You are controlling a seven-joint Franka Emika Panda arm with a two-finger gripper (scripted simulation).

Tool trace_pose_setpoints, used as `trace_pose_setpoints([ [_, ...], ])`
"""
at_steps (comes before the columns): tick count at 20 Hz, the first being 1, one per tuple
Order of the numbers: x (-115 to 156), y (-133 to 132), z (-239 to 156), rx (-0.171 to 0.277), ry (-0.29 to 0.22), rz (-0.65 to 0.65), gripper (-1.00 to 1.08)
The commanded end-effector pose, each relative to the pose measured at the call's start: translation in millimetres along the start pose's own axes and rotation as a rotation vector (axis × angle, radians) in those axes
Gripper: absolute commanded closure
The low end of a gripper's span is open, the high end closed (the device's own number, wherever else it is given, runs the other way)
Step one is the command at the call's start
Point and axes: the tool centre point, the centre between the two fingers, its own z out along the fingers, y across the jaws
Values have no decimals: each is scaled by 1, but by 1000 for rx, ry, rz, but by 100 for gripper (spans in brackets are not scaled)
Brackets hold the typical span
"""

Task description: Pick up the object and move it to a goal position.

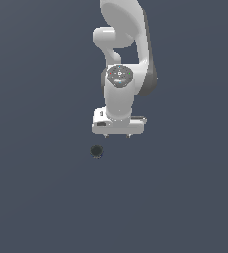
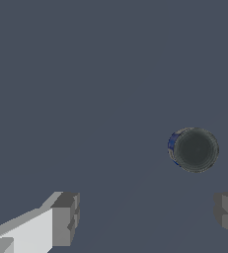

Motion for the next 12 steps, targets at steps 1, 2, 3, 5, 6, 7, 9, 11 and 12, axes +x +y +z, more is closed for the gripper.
trace_pose_setpoints([
  [1, 0, 0, 0, 0, 0, 0, -92],
  [2, 0, 0, 0, 0, 0, 0, -92],
  [3, 0, 1, -2, 0, 1, 2, -92],
  [5, 1, 5, -6, 1, 3, 6, -92],
  [6, 2, 7, -9, 1, 4, 9, -92],
  [7, 2, 9, -13, 2, 5, 12, -92],
  [9, 2, 11, -18, 2, 6, 13, -92],
  [11, 2, 10, -20, 2, 6, 11, -92],
  [12, 2, 10, -21, 2, 6, 11, -92],
])
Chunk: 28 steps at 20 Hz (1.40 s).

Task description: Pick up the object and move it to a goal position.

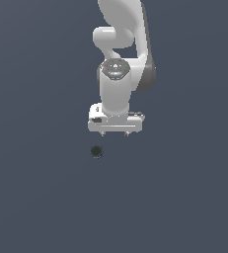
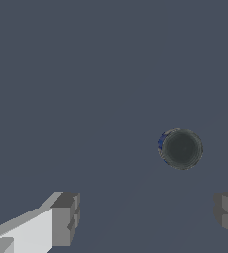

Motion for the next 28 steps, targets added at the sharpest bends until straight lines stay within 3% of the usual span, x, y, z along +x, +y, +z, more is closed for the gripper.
trace_pose_setpoints([
  [1, 0, 0, 0, 0, -1, -1, -92],
  [8, 4, 17, 21, 2, 5, 42, -92],
  [20, 8, 84, 94, -1, 28, 196, -92],
  [28, 7, 93, 104, -3, 29, 216, -92],
])
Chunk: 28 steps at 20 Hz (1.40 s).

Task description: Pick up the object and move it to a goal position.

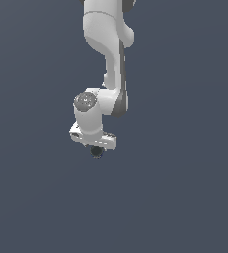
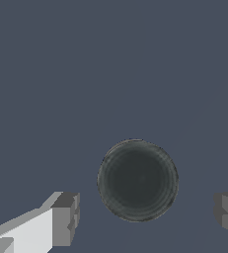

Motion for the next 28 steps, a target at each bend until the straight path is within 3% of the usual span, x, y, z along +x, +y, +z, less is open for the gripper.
trace_pose_setpoints([
  [1, 0, 0, 1, 0, 1, -1, -92],
  [17, 1, 0, 51, 0, 3, 2, -92],
  [18, 1, 0, 51, 0, 3, 2, 108],
  [28, 0, 0, 50, 1, 2, 2, 108],
])
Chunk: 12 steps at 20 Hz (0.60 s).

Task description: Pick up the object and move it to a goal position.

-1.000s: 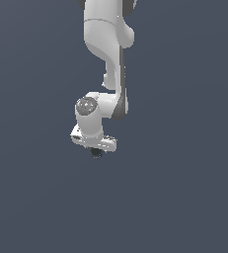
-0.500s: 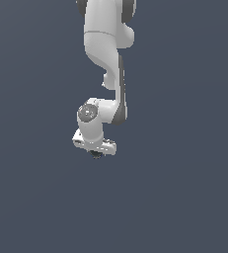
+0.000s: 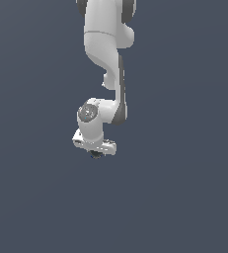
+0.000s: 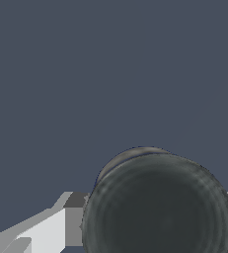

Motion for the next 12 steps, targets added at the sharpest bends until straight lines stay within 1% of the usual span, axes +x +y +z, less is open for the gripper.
trace_pose_setpoints([
  [1, 0, 0, 0, 0, -1, 0, 108],
  [7, 0, -1, -14, 0, -1, 0, 108],
  [12, 0, -3, -43, 0, -1, 1, 108],
])
